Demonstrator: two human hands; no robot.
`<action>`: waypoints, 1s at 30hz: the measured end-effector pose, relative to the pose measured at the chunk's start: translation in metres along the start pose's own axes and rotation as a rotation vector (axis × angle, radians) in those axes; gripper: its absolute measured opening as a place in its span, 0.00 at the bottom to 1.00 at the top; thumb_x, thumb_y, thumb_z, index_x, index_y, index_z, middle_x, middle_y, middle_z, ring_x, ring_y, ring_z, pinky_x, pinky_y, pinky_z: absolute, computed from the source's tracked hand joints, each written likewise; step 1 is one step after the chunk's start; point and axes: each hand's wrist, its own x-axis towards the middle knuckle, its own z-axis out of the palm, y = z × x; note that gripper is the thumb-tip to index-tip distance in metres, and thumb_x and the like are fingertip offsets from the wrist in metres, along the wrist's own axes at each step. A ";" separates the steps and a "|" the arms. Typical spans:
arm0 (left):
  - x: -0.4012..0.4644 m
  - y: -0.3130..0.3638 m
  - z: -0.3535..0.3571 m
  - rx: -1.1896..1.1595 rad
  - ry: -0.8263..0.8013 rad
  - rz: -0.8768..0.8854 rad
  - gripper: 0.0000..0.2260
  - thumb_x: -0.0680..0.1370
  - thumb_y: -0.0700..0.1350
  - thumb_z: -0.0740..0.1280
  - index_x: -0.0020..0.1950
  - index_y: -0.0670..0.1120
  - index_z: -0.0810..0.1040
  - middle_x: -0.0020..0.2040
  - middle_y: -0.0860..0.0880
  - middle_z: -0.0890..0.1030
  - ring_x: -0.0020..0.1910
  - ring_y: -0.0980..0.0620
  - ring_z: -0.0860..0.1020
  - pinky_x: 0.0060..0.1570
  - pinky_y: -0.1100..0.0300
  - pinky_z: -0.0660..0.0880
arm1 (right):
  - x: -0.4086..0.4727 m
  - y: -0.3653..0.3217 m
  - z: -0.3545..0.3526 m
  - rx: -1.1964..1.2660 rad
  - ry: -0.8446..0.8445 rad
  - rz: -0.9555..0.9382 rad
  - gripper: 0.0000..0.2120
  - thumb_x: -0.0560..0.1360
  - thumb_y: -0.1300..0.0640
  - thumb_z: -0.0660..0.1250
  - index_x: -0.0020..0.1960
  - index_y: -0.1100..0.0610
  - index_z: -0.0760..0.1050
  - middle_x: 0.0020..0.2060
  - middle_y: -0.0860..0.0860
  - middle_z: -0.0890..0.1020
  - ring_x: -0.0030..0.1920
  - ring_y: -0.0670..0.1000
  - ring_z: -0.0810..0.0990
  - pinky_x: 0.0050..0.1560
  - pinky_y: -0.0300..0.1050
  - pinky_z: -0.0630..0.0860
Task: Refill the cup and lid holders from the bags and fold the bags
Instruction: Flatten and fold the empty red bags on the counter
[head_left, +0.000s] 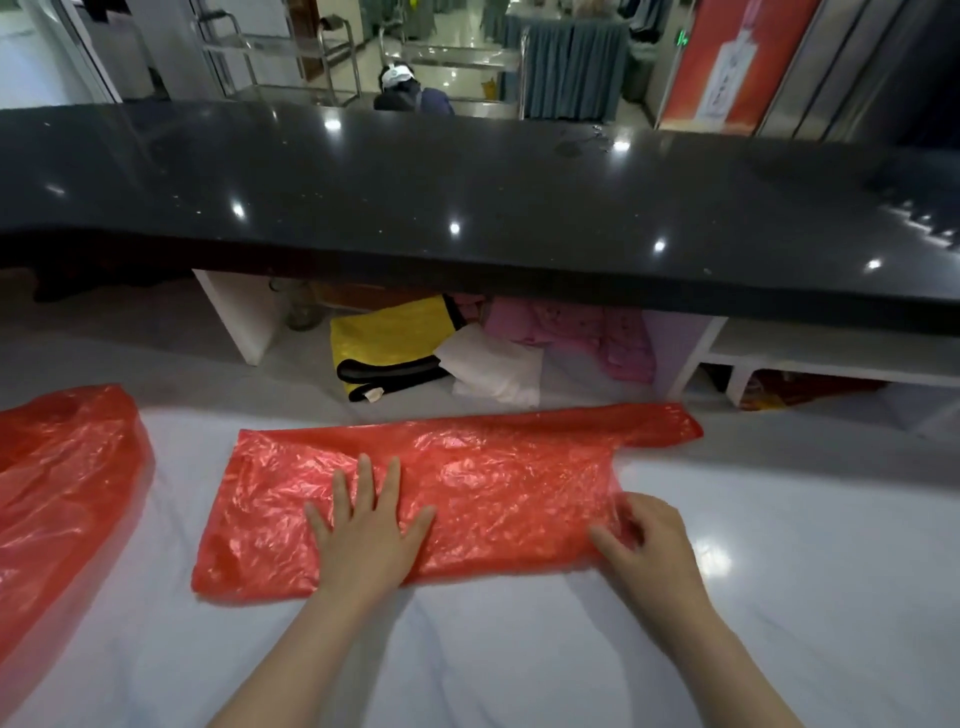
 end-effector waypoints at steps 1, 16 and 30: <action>0.001 -0.001 0.003 0.033 0.009 0.003 0.38 0.68 0.74 0.33 0.76 0.60 0.34 0.77 0.51 0.33 0.76 0.43 0.34 0.68 0.35 0.34 | -0.001 0.001 -0.001 0.017 -0.042 0.013 0.12 0.68 0.45 0.73 0.49 0.45 0.76 0.50 0.38 0.74 0.53 0.42 0.72 0.52 0.36 0.70; 0.011 -0.005 0.003 0.100 0.048 0.031 0.39 0.67 0.74 0.30 0.75 0.60 0.34 0.77 0.51 0.33 0.76 0.43 0.35 0.69 0.35 0.34 | -0.009 -0.011 -0.010 0.309 0.125 0.095 0.13 0.73 0.51 0.71 0.54 0.40 0.73 0.53 0.37 0.77 0.54 0.41 0.76 0.53 0.44 0.76; 0.007 -0.003 -0.001 0.091 0.051 0.034 0.37 0.70 0.73 0.34 0.76 0.60 0.36 0.78 0.51 0.36 0.77 0.44 0.36 0.70 0.35 0.36 | 0.025 -0.044 0.043 -0.551 -0.302 -0.244 0.34 0.78 0.34 0.47 0.78 0.45 0.39 0.78 0.46 0.39 0.76 0.49 0.35 0.74 0.52 0.34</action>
